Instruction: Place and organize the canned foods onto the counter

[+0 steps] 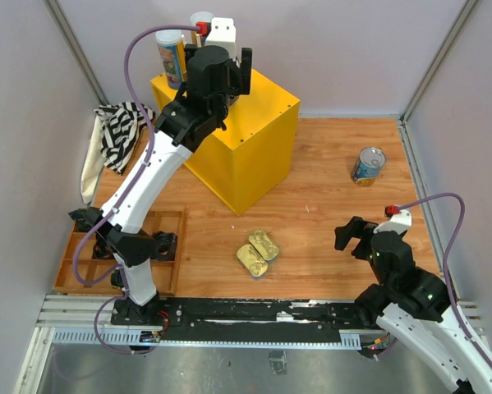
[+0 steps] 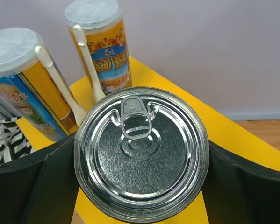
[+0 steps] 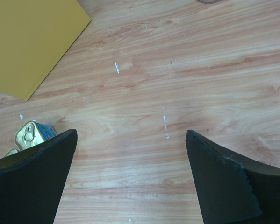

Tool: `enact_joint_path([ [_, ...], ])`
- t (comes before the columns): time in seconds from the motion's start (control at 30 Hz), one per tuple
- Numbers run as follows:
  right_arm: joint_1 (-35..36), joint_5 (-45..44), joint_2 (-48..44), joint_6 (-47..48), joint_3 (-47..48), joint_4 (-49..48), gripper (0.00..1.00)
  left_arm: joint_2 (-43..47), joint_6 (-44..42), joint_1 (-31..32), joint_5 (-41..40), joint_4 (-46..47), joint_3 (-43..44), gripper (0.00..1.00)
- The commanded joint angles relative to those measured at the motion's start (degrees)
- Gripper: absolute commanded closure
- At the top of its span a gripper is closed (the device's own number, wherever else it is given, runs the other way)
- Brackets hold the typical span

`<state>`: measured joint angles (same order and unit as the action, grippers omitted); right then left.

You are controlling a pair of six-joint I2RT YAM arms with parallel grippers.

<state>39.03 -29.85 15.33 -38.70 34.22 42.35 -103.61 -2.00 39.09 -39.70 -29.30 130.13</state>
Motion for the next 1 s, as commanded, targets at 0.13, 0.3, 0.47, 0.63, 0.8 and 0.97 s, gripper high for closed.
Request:
enact_joint_path([
  [0.13, 0.65, 1.6, 3.56, 1.21, 0.14, -5.42, 0.0, 1.78, 3.94, -2.95, 5.91, 7.59, 0.42, 1.0],
  [0.3, 0.65, 2.07, 5.09, 1.33, -0.45, -7.12, 0.0, 0.97, 4.63, -4.96, 7.77, 7.99, 0.23, 1.0],
  [0.47, 0.7, 2.02, 6.17, 1.69, -0.96, -8.18, 0.0, -0.17, 5.38, -6.22, 9.68, 9.27, -0.51, 1.0],
  [0.63, 0.7, 1.26, 7.28, 2.72, -0.7, -8.79, 0.0, -1.28, 6.26, -7.3, 11.07, 11.45, -1.71, 1.0],
  [0.8, 0.7, 0.68, 8.33, 3.73, -0.69, -9.6, 0.01, -3.63, 6.56, -7.8, 12.21, 12.7, -0.46, 1.0],
  [0.97, 0.7, 0.58, 9.66, 4.56, -0.82, -10.73, 0.01, -5.89, 6.79, -8.14, 12.98, 14.32, -0.01, 0.97],
])
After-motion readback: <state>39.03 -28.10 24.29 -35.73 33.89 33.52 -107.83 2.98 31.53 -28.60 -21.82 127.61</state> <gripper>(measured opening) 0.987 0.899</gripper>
